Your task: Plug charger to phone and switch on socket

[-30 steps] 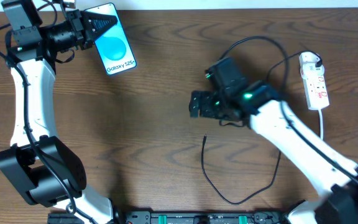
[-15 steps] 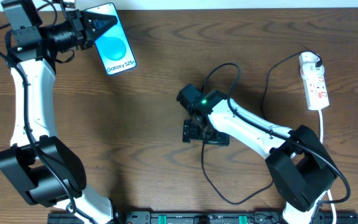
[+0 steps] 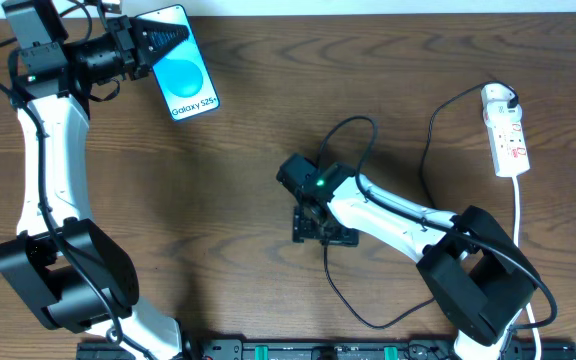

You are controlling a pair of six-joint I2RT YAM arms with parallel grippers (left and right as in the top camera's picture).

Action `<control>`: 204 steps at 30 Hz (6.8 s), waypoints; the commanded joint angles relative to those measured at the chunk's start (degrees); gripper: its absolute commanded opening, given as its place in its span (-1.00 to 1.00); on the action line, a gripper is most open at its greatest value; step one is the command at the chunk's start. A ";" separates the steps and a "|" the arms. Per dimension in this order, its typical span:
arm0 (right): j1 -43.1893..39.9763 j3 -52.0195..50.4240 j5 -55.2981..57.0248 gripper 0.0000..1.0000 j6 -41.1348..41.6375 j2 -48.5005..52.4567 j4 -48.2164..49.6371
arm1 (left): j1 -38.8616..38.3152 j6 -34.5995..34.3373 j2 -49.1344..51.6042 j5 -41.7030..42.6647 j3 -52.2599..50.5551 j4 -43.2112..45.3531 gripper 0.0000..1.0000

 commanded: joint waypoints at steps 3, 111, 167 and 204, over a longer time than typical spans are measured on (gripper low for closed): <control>0.13 -1.07 0.92 0.09 1.05 0.11 0.70 | 0.13 1.20 -0.39 1.18 -0.31 0.07 -0.85; -19.47 -0.72 -71.06 -0.98 -10.67 0.79 87.76 | 0.07 -7.34 -0.39 0.98 -0.31 7.52 -0.85; -18.93 -0.72 -69.42 -0.98 15.19 0.79 118.46 | -12.44 -30.14 -0.39 0.79 -0.28 40.39 -0.85; -19.04 -0.72 -68.17 -0.98 14.93 0.79 118.09 | -14.27 -31.28 -0.39 1.44 -0.31 38.42 -0.85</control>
